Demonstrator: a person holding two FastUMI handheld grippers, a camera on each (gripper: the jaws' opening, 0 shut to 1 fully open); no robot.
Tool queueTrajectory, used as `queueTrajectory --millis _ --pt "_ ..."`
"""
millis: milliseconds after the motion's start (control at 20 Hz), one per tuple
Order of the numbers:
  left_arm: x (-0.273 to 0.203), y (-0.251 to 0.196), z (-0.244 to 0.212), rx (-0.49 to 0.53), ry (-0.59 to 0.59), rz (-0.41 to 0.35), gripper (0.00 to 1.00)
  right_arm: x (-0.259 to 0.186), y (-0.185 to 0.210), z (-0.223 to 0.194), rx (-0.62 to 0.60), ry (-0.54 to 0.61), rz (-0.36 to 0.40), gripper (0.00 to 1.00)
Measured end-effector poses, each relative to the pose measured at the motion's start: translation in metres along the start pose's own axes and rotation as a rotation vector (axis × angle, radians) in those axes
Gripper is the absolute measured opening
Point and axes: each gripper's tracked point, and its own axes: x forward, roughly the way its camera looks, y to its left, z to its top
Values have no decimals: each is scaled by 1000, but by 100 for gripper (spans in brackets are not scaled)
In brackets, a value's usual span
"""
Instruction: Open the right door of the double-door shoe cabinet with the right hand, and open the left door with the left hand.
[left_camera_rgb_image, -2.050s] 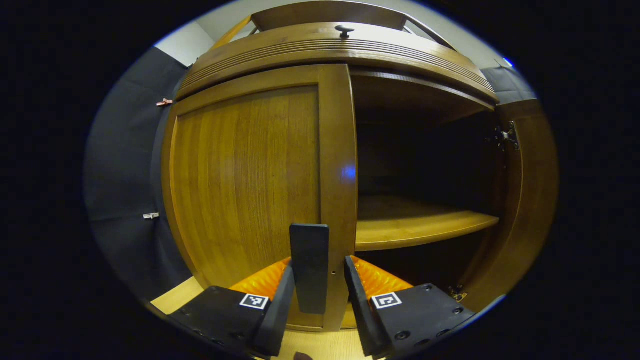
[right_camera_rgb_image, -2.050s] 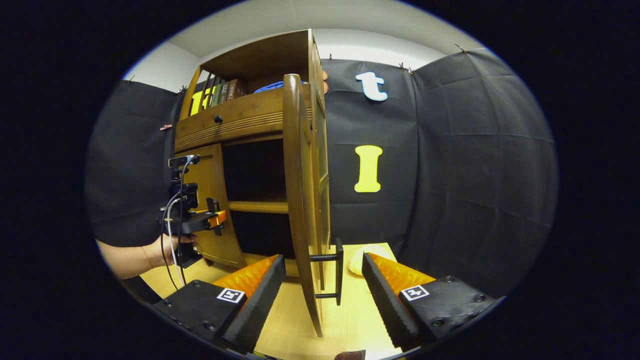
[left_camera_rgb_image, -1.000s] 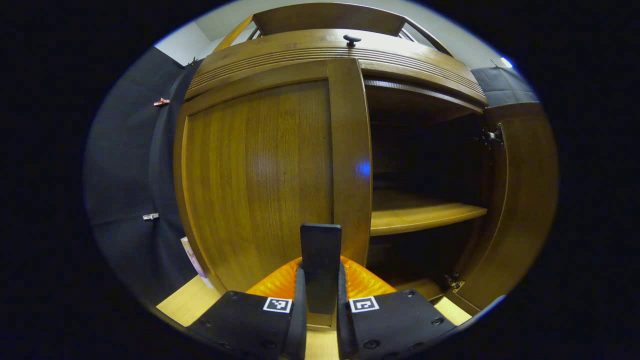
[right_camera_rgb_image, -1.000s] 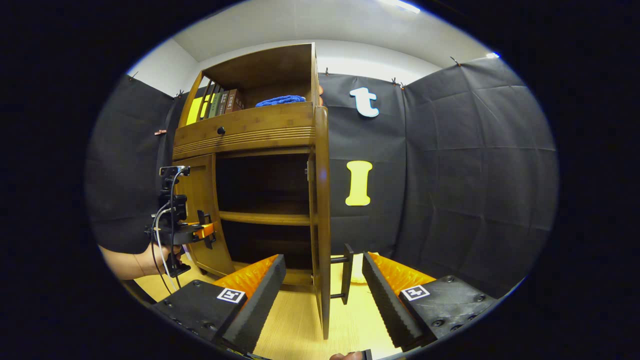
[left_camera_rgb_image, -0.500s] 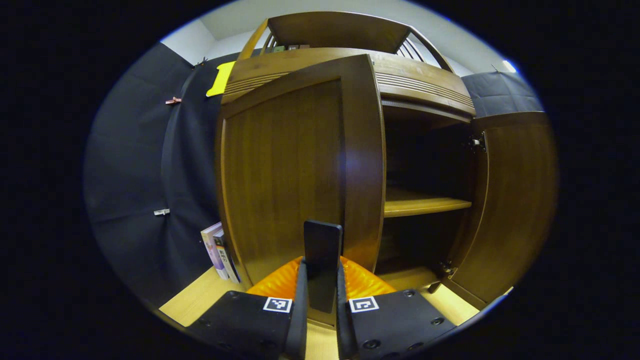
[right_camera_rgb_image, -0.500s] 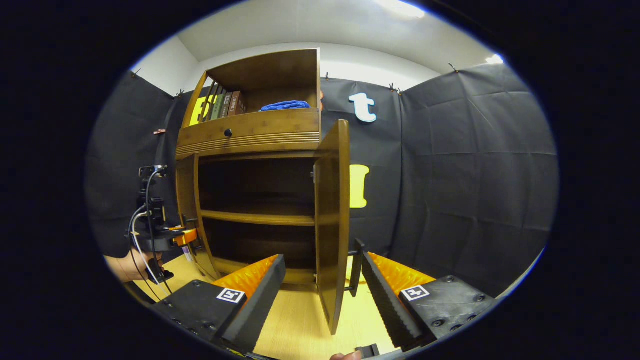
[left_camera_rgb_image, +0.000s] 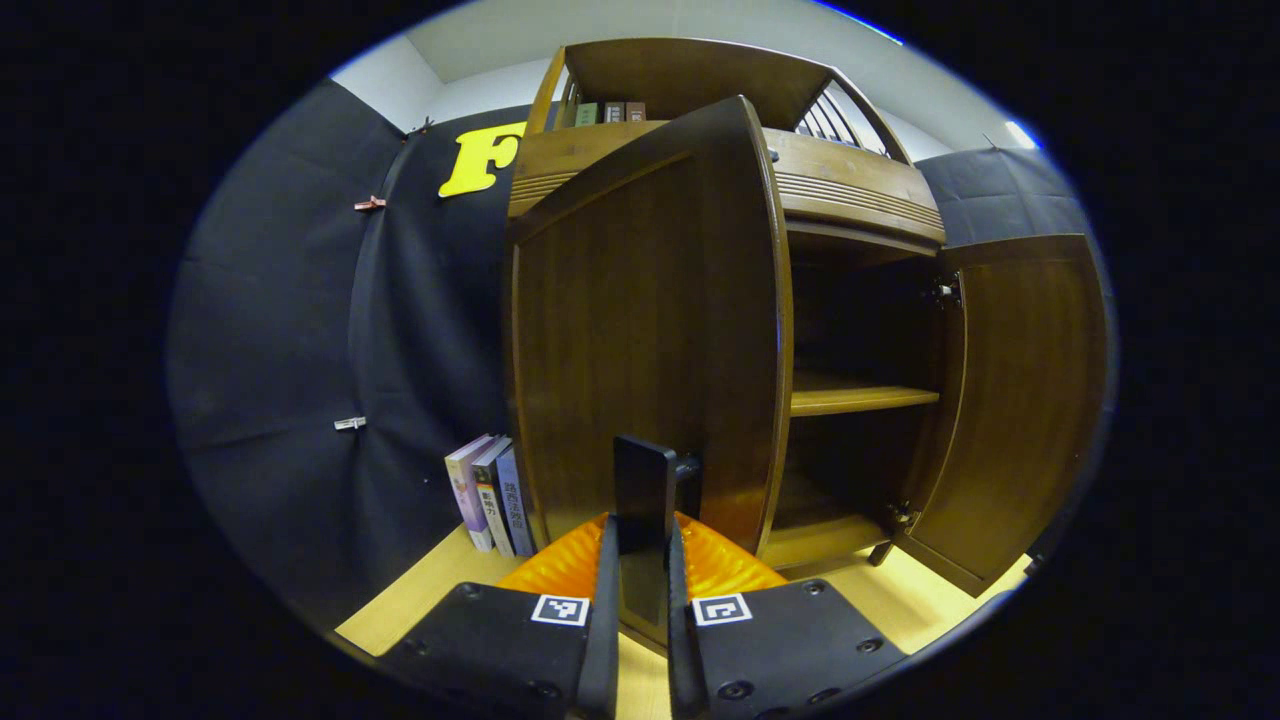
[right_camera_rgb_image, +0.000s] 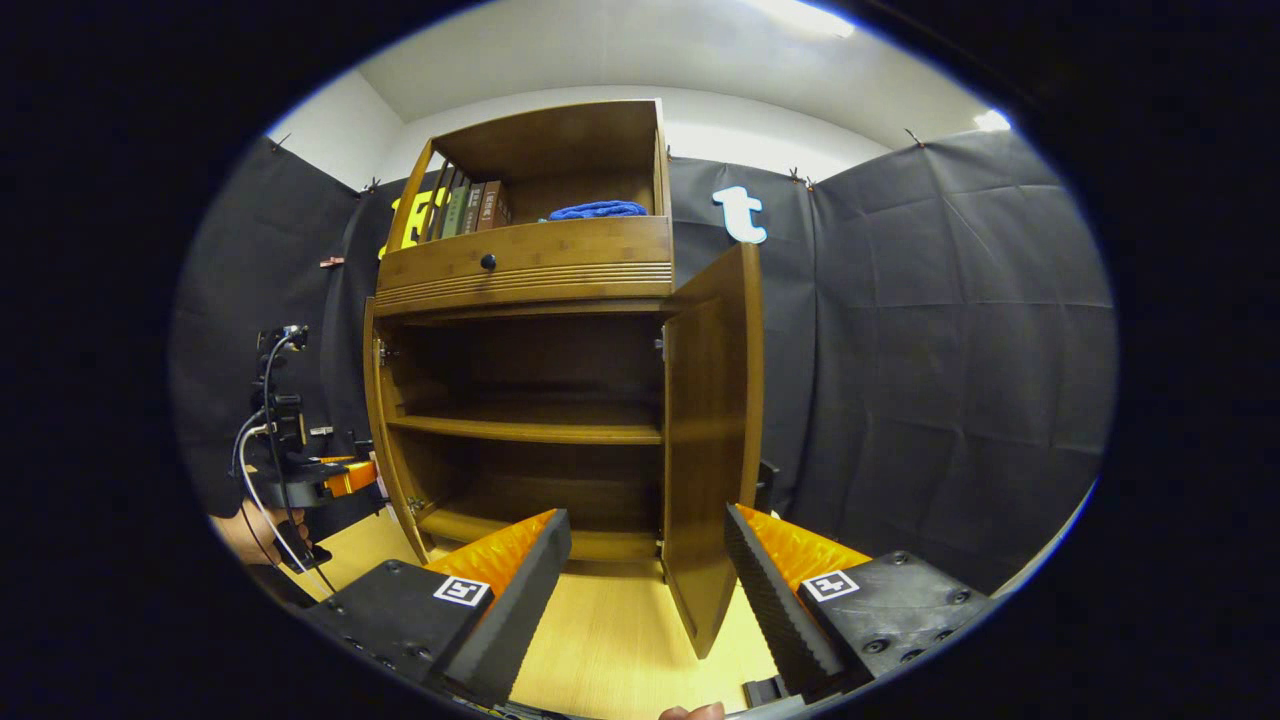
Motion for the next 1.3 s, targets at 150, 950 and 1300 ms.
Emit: queueTrajectory --millis 150,950,1300 --pt "-12 16 -3 2 -3 11 22 -5 19 -2 5 -1 17 98" --pt "-40 94 -5 31 -27 21 12 -7 109 -13 45 27 139 98" --pt "-50 125 -7 33 -21 63 11 -7 119 -10 31 13 136 97"
